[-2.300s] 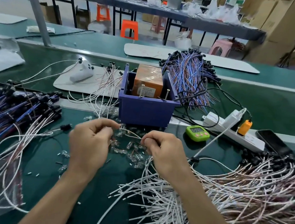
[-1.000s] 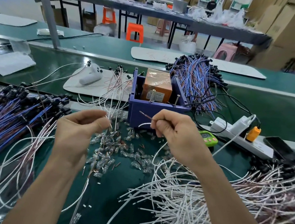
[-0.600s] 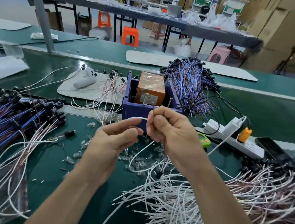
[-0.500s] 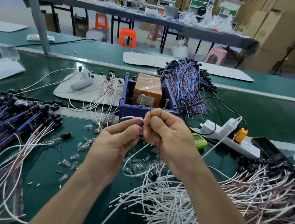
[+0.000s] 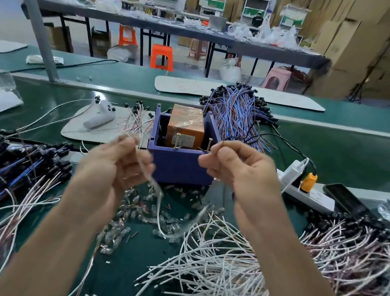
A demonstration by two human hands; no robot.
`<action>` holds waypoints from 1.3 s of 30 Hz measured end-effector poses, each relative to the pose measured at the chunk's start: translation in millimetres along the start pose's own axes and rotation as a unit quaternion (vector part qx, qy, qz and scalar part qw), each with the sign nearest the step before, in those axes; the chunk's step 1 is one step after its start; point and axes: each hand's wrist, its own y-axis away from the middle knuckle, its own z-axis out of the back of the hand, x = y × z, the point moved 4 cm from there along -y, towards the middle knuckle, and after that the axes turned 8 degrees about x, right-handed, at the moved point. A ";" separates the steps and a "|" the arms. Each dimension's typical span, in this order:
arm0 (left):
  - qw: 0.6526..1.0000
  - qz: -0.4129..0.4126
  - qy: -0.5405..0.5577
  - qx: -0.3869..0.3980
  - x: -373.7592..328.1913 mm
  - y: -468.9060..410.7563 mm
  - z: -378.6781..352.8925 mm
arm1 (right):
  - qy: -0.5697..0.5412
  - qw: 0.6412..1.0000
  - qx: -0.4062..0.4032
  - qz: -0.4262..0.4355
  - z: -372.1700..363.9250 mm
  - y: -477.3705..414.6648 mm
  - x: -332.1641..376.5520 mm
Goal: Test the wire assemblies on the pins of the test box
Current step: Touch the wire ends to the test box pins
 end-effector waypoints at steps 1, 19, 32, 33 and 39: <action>0.999 -0.021 -0.033 -0.022 -9.2 0.8 6.8 | 0.010 1.000 -0.009 0.020 8.9 -0.5 7.7; 0.784 -0.113 -0.601 -0.109 -25.6 2.0 14.0 | 0.622 0.767 -0.035 0.157 50.0 -9.5 21.5; 0.830 -0.185 -0.516 -0.103 -25.9 -27.4 -4.5 | 0.331 0.939 0.056 0.068 62.6 -49.7 31.2; 0.821 -0.189 -0.528 -0.112 -24.9 -29.0 -6.6 | 0.302 0.949 0.062 0.072 63.8 -53.9 34.5; 0.777 -0.214 -0.569 -0.164 -19.8 -34.6 -7.7 | 0.162 0.980 0.087 0.076 76.0 -72.3 50.7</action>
